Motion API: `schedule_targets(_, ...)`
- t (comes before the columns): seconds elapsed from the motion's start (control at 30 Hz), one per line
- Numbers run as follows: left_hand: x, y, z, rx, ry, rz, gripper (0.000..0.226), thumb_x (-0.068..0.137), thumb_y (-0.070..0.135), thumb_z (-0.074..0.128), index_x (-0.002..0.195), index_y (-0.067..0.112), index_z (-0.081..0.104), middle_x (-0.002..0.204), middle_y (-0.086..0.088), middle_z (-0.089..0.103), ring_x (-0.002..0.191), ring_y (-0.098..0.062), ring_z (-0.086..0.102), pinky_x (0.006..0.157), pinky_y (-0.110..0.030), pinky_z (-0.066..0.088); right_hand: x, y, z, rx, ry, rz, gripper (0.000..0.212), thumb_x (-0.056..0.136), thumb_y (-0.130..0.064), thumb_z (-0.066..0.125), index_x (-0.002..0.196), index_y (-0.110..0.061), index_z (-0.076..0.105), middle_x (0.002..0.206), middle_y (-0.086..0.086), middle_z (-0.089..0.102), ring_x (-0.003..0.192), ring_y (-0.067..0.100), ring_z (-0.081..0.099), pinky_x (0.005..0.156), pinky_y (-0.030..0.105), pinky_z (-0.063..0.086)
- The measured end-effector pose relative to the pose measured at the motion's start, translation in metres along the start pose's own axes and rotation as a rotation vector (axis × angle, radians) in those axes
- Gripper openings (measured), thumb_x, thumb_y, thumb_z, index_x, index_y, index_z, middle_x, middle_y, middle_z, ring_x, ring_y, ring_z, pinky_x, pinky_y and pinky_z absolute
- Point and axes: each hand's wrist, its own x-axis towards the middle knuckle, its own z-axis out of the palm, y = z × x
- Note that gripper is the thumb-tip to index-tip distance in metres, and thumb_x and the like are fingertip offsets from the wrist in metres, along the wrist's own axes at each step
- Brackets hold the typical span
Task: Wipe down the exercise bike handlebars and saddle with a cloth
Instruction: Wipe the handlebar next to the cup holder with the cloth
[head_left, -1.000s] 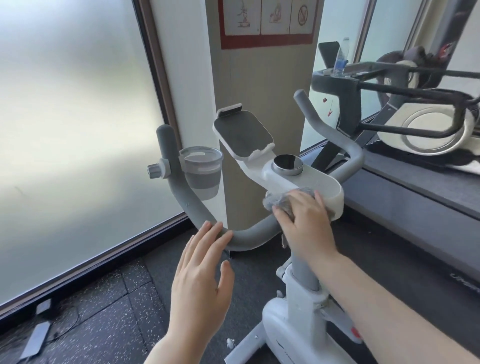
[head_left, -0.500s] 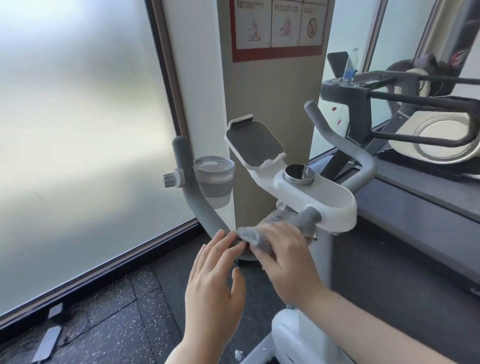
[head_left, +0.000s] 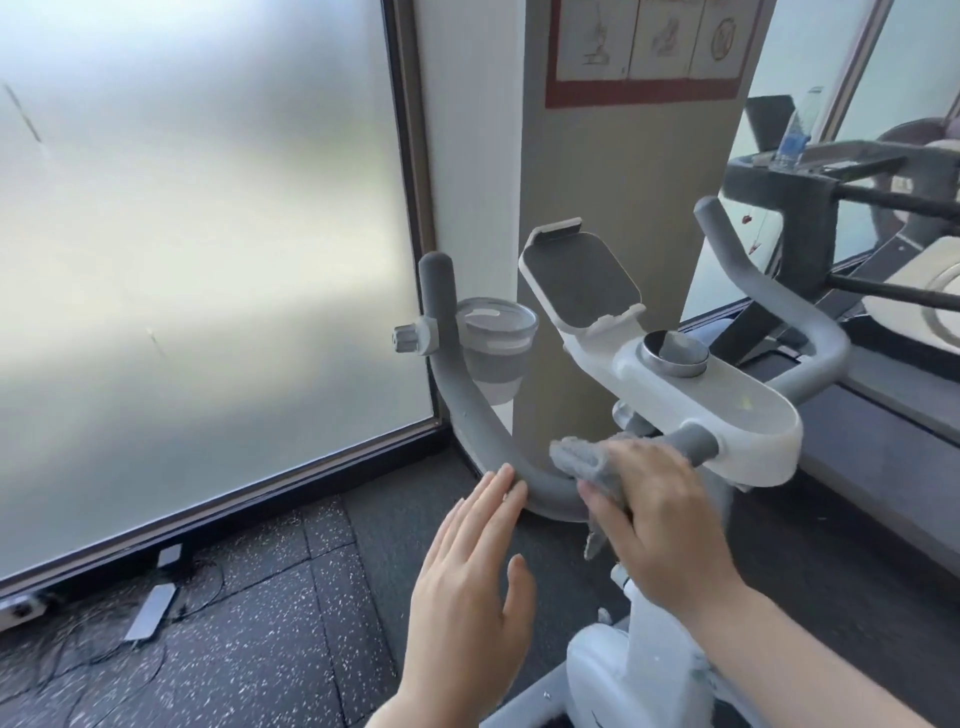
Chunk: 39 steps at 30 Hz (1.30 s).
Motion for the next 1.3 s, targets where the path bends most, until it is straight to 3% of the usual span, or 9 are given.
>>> schedule_targets(0.1,-0.003,0.002,0.004,-0.031,0.012,-0.035,0.056,0.083,0.016,0.049,0.139,0.015,0.051,0.151,0.008,0.040,0.139,-0.011,0.037,0.109,-0.032,0.036,0.000,-0.041,0.018,-0.074,0.086,0.181,0.028,0.094,-0.031,0.044,0.088,-0.014,0.065,0.086,0.000,0.061,0.086,0.027,0.058,0.091,0.043,0.043)
schedule_targets(0.23,-0.004,0.001,0.002,-0.042,0.000,-0.022,0.056,0.084,0.015,0.050,0.140,0.016,0.050,0.151,0.009,0.040,0.140,-0.010,0.036,0.110,-0.030,0.035,-0.026,-0.024,0.005,-0.062,-0.059,-0.126,0.040,0.096,-0.034,0.042,0.130,-0.015,0.054,0.124,0.004,0.058,0.118,0.023,0.052,0.105,0.043,0.037)
schedule_targets(0.37,0.002,0.001,0.000,-0.037,0.030,-0.013,0.054,0.083,0.013,0.051,0.137,0.016,0.053,0.146,0.010,0.046,0.137,-0.008,0.040,0.109,-0.029,0.038,0.024,-0.040,-0.002,-0.218,-0.263,0.083,0.044,0.099,-0.044,0.028,0.087,-0.020,0.063,0.083,0.001,0.067,0.084,0.026,0.063,0.077,0.036,0.041)
schedule_targets(0.47,0.008,0.006,0.000,-0.013,0.086,-0.046,0.049,0.083,0.014,0.049,0.131,0.017,0.059,0.138,0.011,0.054,0.130,-0.006,0.048,0.104,-0.029,0.042,0.053,-0.055,0.002,-0.207,-0.490,0.170,0.050,0.101,-0.046,0.020,0.092,-0.023,0.064,0.093,0.005,0.070,0.095,0.029,0.064,0.076,0.036,0.040)
schedule_targets(0.6,0.015,0.004,-0.005,0.025,0.109,-0.028,0.043,0.083,0.012,0.049,0.122,0.019,0.066,0.128,0.014,0.061,0.118,-0.005,0.056,0.099,-0.026,0.046,0.001,-0.042,0.000,-0.182,-0.218,0.010,0.036,0.099,-0.037,0.032,0.105,-0.017,0.061,0.093,0.002,0.062,0.092,0.026,0.059,0.089,0.039,0.041)
schedule_targets(0.83,0.030,0.008,-0.003,0.058,0.120,-0.067,0.048,0.082,0.011,0.048,0.127,0.021,0.063,0.107,0.011,0.060,0.097,-0.013,0.055,0.084,-0.022,0.046,0.058,-0.040,0.006,-0.127,-0.499,0.132,0.059,0.100,-0.051,0.011,0.087,-0.023,0.061,0.088,0.006,0.069,0.090,0.032,0.064,0.073,0.038,0.041)
schedule_targets(1.03,0.025,0.007,-0.007,0.097,0.048,-0.052,0.045,0.082,0.013,0.050,0.123,0.025,0.062,0.115,0.014,0.055,0.106,-0.009,0.053,0.091,-0.026,0.045,-0.034,-0.015,0.028,0.016,0.046,-0.124,0.033,0.096,-0.028,0.044,0.123,-0.014,0.056,0.118,0.011,0.061,0.115,0.026,0.055,0.106,0.049,0.036)
schedule_targets(1.13,0.026,0.009,-0.007,0.162,0.037,-0.034,0.042,0.080,0.015,0.051,0.120,0.021,0.064,0.113,0.010,0.057,0.103,-0.013,0.053,0.097,-0.038,0.046,-0.001,-0.003,0.018,0.056,0.127,-0.147,0.023,0.092,-0.032,0.048,0.091,-0.014,0.063,0.085,0.006,0.069,0.082,0.028,0.065,0.082,0.039,0.048)
schedule_targets(1.3,0.042,0.018,-0.003,0.153,0.116,-0.052,0.027,0.080,0.016,0.050,0.094,0.020,0.073,0.106,0.009,0.063,0.100,-0.014,0.053,0.099,-0.034,0.040,0.038,-0.045,0.017,-0.227,-0.244,0.223,0.054,0.099,-0.043,0.020,0.075,-0.023,0.063,0.073,0.003,0.068,0.078,0.031,0.062,0.073,0.037,0.040)
